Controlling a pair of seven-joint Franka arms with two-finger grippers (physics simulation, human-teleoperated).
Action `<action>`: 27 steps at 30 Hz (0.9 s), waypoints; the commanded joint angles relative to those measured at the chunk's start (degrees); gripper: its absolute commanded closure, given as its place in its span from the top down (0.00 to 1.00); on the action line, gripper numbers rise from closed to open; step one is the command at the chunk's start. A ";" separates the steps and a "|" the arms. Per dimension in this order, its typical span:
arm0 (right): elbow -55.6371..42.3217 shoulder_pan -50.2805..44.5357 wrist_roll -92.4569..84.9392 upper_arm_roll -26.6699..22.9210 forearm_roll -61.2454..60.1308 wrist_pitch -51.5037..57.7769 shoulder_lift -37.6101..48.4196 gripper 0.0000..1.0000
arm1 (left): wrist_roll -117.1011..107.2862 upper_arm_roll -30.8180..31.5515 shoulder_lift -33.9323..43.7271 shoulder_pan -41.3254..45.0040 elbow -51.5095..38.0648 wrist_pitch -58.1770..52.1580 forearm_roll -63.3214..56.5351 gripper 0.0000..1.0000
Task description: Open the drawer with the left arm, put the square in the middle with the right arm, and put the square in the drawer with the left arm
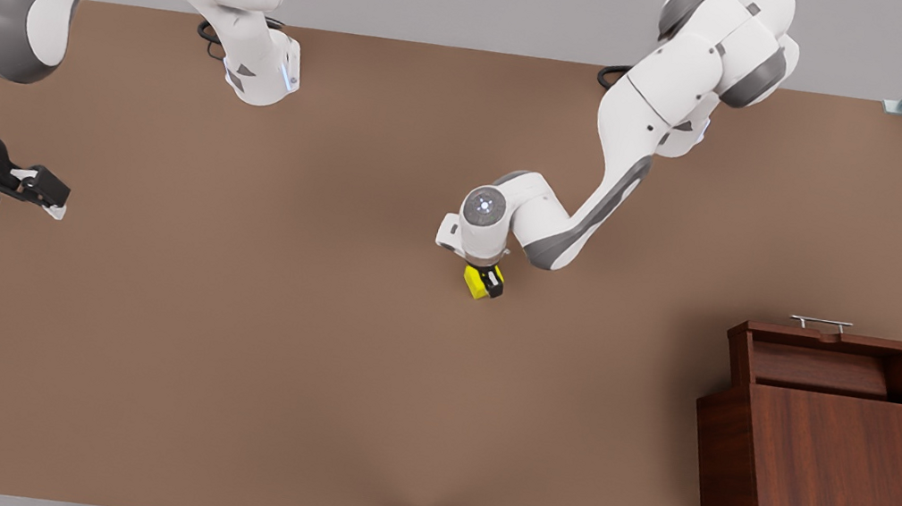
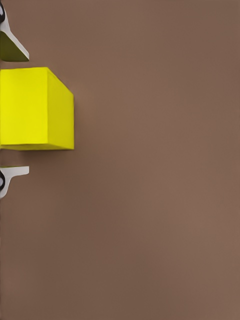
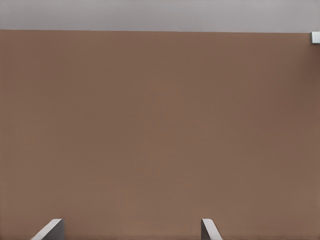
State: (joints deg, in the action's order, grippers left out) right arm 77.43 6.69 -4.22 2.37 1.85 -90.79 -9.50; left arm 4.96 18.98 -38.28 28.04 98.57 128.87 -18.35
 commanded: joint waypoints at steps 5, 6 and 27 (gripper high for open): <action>0.00 -0.01 0.00 0.00 0.00 0.00 0.00 1.00 | 0.05 -1.05 -0.74 0.09 1.18 2.61 -0.02 1.00; 0.00 -0.01 0.00 0.00 0.00 0.00 0.00 1.00 | 0.05 -1.05 -0.92 0.09 1.27 3.22 -0.02 1.00; 0.00 -0.01 0.00 0.00 0.00 0.00 0.00 1.00 | -0.03 -1.14 -2.41 0.18 0.92 4.99 -1.16 0.68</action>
State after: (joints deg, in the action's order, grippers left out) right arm 77.43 6.68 -4.15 2.37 1.85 -90.79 -9.50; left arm 4.89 17.84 -40.69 28.20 99.49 133.87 -19.77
